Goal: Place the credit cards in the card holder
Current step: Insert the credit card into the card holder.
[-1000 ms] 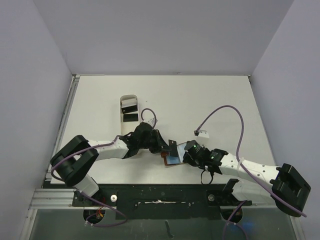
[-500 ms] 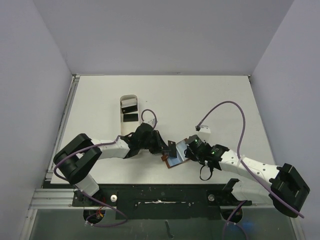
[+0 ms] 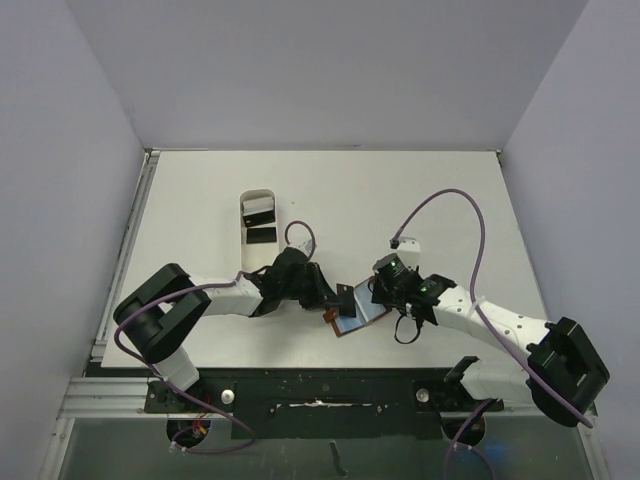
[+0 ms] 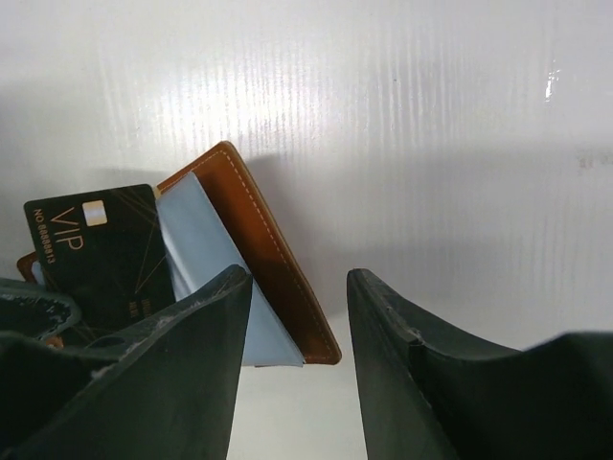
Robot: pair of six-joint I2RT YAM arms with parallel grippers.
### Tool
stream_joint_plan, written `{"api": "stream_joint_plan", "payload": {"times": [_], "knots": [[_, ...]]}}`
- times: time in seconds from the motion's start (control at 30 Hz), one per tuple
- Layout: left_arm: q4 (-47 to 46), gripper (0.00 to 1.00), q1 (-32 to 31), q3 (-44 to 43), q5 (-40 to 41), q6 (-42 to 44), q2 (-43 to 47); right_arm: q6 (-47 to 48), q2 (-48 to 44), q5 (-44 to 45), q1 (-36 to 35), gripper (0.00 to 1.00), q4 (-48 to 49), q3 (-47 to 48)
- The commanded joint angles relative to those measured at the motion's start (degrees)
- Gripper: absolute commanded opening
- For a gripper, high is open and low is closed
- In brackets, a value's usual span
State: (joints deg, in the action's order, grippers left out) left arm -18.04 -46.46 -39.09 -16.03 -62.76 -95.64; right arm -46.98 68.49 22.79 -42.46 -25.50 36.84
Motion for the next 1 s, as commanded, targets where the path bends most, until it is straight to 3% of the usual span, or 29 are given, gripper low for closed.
{"api": "stream_joint_plan", "payload": {"times": [0.0, 0.5, 0.97], "knots": [[-3.2, 0.00, -0.5, -1.2, -0.8, 0.8, -0.2, 4.2, 0.6, -2.8, 2.8, 0.45, 3.2, 0.8], [-4.1, 0.00, -1.5, -0.3, -0.5, -0.9, 1.5, -5.4, -4.6, -8.9, 1.9, 0.33, 9.2, -12.3], [-3.0, 0.00, -1.6, -0.1, -2.5, -0.7, 3.4, -7.2, -4.6, -7.9, 0.3, 0.31, 9.2, -13.5]]}}
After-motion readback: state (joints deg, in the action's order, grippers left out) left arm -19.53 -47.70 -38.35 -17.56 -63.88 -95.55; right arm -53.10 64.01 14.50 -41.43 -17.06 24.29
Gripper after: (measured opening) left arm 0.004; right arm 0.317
